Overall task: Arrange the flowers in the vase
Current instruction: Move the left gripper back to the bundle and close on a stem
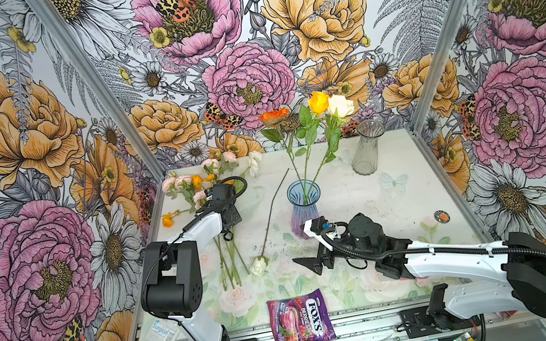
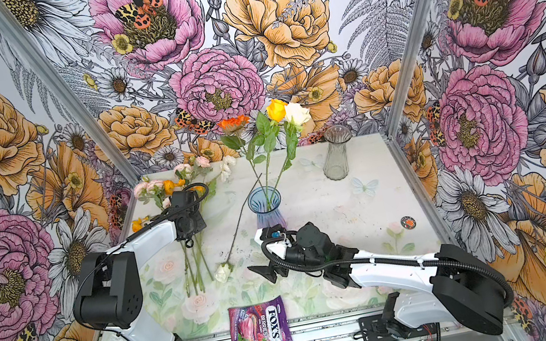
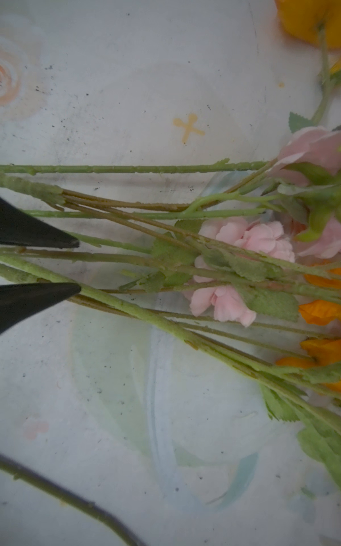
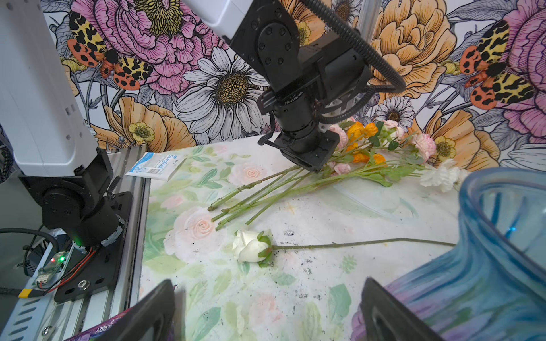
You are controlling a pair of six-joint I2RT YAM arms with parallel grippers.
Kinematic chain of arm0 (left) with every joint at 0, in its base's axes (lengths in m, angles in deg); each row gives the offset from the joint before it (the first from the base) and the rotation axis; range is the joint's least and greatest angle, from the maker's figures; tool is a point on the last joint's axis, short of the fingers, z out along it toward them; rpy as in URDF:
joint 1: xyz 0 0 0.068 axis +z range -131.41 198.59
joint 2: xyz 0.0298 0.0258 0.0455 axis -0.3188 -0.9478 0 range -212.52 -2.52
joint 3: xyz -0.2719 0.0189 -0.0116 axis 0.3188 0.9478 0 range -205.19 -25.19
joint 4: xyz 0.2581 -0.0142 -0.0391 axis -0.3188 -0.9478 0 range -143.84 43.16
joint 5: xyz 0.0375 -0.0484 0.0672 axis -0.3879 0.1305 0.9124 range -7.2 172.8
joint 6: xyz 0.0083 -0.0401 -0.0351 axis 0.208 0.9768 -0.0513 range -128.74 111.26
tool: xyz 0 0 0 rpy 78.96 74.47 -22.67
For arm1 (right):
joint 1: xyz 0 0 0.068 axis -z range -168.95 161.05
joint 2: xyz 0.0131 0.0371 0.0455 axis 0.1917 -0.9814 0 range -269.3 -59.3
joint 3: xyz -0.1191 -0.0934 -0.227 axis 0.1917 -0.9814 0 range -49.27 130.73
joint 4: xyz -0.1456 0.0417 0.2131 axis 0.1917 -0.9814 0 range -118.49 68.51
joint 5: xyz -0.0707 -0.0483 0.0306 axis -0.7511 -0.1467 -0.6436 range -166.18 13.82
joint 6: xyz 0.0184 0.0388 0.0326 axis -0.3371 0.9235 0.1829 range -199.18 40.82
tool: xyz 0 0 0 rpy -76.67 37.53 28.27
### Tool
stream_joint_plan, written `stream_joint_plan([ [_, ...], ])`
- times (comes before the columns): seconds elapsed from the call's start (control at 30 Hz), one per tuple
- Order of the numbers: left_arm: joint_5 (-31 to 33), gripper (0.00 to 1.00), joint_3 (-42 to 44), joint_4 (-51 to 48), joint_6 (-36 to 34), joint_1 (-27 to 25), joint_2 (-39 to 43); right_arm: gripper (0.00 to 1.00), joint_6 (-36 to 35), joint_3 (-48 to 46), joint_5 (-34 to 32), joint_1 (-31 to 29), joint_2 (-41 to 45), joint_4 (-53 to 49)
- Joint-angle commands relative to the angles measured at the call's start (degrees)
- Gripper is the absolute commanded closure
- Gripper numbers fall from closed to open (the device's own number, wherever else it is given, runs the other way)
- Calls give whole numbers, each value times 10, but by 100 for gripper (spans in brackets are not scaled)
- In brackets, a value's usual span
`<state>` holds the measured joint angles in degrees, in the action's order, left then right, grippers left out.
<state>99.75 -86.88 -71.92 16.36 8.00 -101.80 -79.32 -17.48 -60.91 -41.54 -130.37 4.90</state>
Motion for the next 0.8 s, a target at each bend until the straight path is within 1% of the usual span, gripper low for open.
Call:
stream_joint_plan([
  [0.0, 17, 77, -15, 7, -6, 6, -15, 1, -11, 9, 8, -5, -9, 11],
  [0.13, 22, 78, -17, 8, -7, 7, -25, 1, -11, 9, 9, -5, -9, 12],
  [0.23, 15, 79, -24, 8, -6, 12, -37, 1, -10, 8, 11, -5, -9, 13],
  [0.37, 12, 90, -28, 8, -6, 12, -38, 1, -13, 8, 8, -5, -10, 13],
  [0.43, 11, 93, -26, 11, -10, 10, -30, 1, -13, 8, 8, -5, -11, 13],
  [0.53, 24, 95, -16, 12, -16, 3, -6, 1, -13, 8, 9, -5, -16, 15],
  [0.63, 25, 100, 1, 11, -17, 0, 32, 1, -12, 11, 11, -5, -21, 15],
  [0.77, 28, 100, 26, 4, -16, -10, 102, 1, -6, 11, 10, -4, -23, 19],
])
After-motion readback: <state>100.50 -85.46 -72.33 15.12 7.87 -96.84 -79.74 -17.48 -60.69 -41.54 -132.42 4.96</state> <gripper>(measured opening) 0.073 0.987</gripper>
